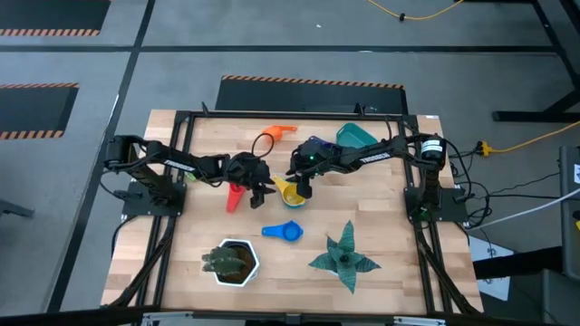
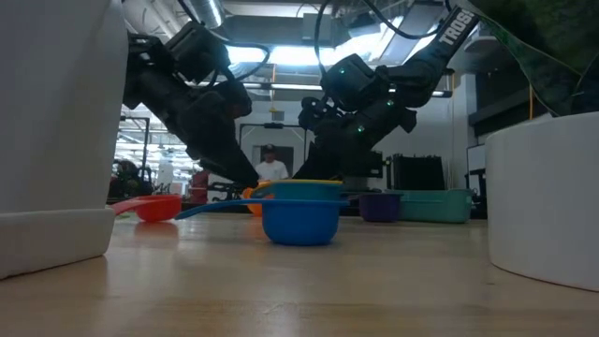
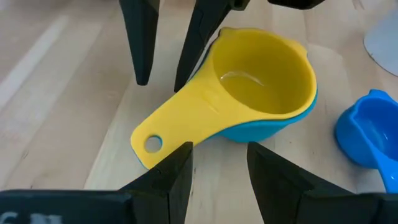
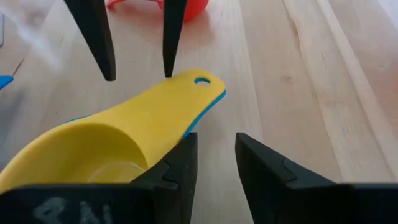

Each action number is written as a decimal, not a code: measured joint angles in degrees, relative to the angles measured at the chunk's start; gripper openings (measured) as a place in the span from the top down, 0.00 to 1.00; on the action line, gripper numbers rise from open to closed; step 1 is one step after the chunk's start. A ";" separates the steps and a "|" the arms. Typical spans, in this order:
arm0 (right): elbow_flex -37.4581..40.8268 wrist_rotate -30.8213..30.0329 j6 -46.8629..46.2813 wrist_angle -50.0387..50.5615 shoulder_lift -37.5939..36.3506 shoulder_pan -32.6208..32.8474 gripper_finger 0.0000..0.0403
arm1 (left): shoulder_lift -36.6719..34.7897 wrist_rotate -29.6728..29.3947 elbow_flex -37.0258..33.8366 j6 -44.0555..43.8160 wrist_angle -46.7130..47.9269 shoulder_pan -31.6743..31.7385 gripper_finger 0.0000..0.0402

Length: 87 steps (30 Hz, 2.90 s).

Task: Nest measuring cups in basket
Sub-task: Stack the yellow measuring cup on top of the light blue measuring cup, then stack the dark blue measuring cup on top of the yellow measuring cup

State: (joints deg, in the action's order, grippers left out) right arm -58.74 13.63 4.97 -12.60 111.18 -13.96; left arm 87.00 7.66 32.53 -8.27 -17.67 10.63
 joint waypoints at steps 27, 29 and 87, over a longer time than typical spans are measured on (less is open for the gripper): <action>-1.55 -10.55 7.45 30.68 -26.33 -10.68 0.72 | 0.00 -0.04 0.00 -0.31 0.54 -0.07 0.64; -1.55 -11.02 7.39 31.93 -26.55 -11.73 0.72 | 0.00 -0.04 0.00 -0.30 0.53 -0.07 0.64; 14.08 -5.03 13.71 23.06 -20.09 -15.08 0.72 | 0.00 -0.15 0.00 -0.28 0.48 -0.04 0.64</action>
State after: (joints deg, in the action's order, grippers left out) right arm -44.66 8.59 18.68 10.46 91.08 -29.04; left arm 87.00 7.51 32.53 -8.56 -17.19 10.59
